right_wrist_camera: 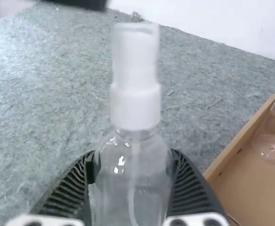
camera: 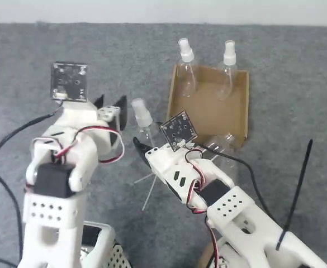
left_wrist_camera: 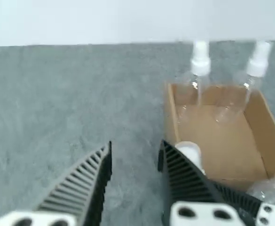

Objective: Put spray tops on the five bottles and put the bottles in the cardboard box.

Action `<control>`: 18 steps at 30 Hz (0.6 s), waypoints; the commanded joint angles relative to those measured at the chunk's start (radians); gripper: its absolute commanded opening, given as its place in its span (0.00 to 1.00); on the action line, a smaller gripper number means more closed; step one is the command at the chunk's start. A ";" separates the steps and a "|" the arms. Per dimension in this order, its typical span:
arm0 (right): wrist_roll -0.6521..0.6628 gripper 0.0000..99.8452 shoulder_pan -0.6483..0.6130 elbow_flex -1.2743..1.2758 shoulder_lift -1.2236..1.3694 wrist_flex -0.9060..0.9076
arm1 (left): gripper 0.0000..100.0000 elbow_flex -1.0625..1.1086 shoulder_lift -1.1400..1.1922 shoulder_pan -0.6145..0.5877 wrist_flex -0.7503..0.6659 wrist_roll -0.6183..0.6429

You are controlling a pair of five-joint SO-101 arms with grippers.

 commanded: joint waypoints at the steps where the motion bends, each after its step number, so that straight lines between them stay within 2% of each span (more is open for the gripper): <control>1: -0.009 0.01 0.010 -0.012 -0.048 -0.022 | 0.15 -0.008 -0.135 -0.002 0.058 0.003; 6: -0.009 0.01 0.012 -0.012 -0.044 -0.019 | 0.15 0.240 -0.414 -0.003 -0.046 -0.003; 11: -0.009 0.01 0.053 -0.014 -0.044 -0.022 | 0.15 0.530 -0.612 0.003 -0.170 -0.109; 18: -0.012 0.01 0.176 -0.129 -0.036 0.053 | 0.15 0.615 -0.687 0.072 -0.216 -0.106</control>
